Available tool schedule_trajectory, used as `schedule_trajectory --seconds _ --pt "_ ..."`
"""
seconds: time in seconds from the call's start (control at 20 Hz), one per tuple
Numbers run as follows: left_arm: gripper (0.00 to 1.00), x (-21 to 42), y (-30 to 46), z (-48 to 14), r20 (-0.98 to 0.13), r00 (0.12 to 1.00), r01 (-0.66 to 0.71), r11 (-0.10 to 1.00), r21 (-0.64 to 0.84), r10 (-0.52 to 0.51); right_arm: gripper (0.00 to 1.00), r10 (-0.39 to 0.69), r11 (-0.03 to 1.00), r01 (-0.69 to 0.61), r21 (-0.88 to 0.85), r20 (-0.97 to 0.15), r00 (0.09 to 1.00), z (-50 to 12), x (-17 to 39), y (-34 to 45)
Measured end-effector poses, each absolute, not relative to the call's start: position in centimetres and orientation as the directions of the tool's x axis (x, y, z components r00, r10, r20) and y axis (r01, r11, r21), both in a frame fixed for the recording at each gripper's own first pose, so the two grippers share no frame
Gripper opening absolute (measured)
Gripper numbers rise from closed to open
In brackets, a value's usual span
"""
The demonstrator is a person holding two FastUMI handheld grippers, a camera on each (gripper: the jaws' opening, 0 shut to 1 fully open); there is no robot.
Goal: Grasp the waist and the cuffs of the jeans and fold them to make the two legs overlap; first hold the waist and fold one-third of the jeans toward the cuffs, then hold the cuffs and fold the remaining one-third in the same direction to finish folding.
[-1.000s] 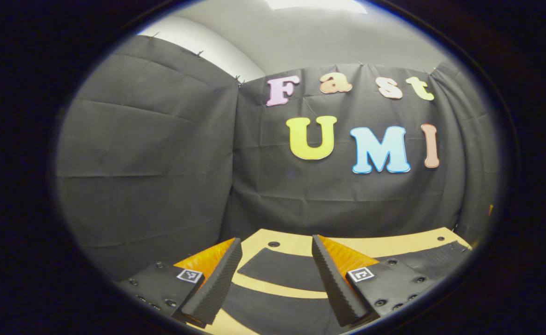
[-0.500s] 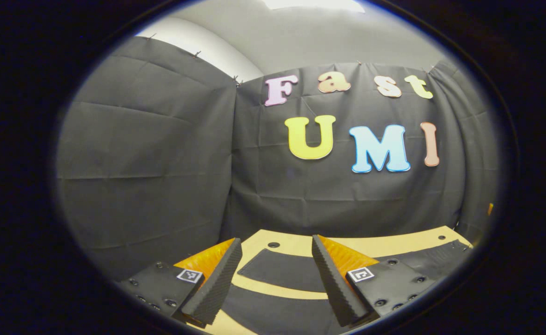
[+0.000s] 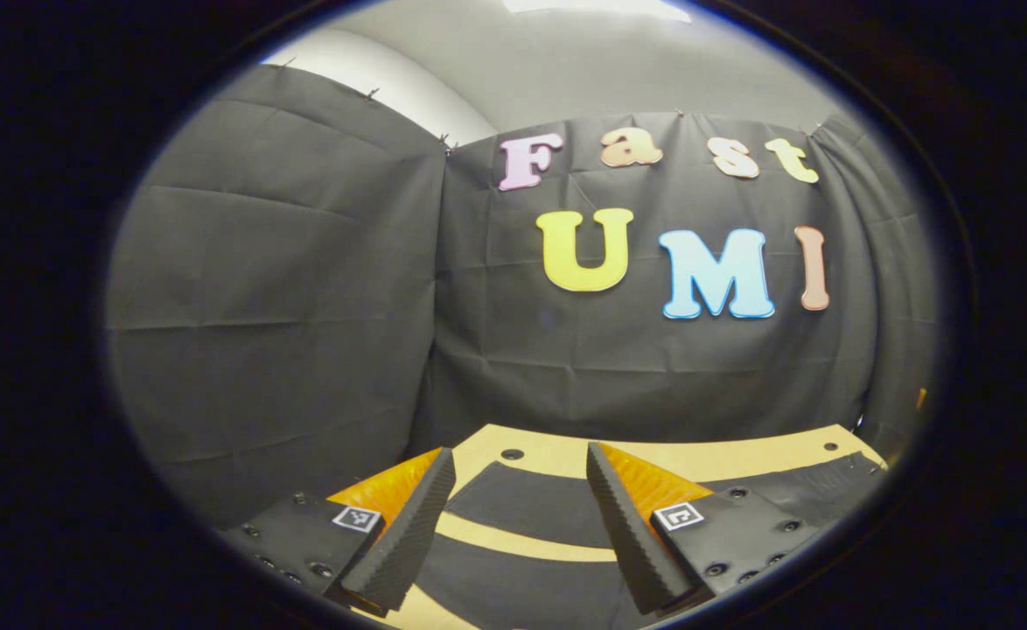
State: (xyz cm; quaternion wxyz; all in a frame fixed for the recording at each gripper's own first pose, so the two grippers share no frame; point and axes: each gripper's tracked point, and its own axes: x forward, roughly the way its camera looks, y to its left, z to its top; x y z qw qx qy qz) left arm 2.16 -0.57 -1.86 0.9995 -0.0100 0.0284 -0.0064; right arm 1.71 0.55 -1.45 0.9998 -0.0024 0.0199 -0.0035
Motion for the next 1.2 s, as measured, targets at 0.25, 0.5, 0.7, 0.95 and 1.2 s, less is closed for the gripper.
schedule_trajectory --seconds 0.25,0.5,0.7,0.95,1.2 --pt "0.97 2.6 0.4 -6.0 -0.207 0.978 -0.020 0.981 -0.192 -0.021 0.95 0.011 1.000 -0.007 0.024 -0.178 0.984 -5.1 1.9 0.0" --pt "0.96 2.3 5.5 -12.2 -0.406 0.913 -0.205 0.910 -0.361 0.044 0.95 0.066 0.997 -0.049 0.068 -0.282 0.957 -8.9 2.4 -0.9" --pt "0.96 1.5 9.8 -15.6 -0.521 0.847 -0.337 0.863 -0.377 0.104 0.95 0.100 0.988 -0.048 0.147 -0.367 0.925 -11.4 2.8 -1.8" --pt "0.97 1.1 13.4 -21.5 -0.674 0.732 -0.467 0.794 -0.389 0.100 0.96 0.088 0.963 0.053 0.265 -0.495 0.865 -14.2 3.7 -2.4" --pt "0.98 1.5 15.5 -26.4 -0.767 0.641 -0.545 0.722 -0.426 0.032 0.96 0.157 0.869 0.204 0.450 -0.643 0.750 -18.5 2.5 -2.3"
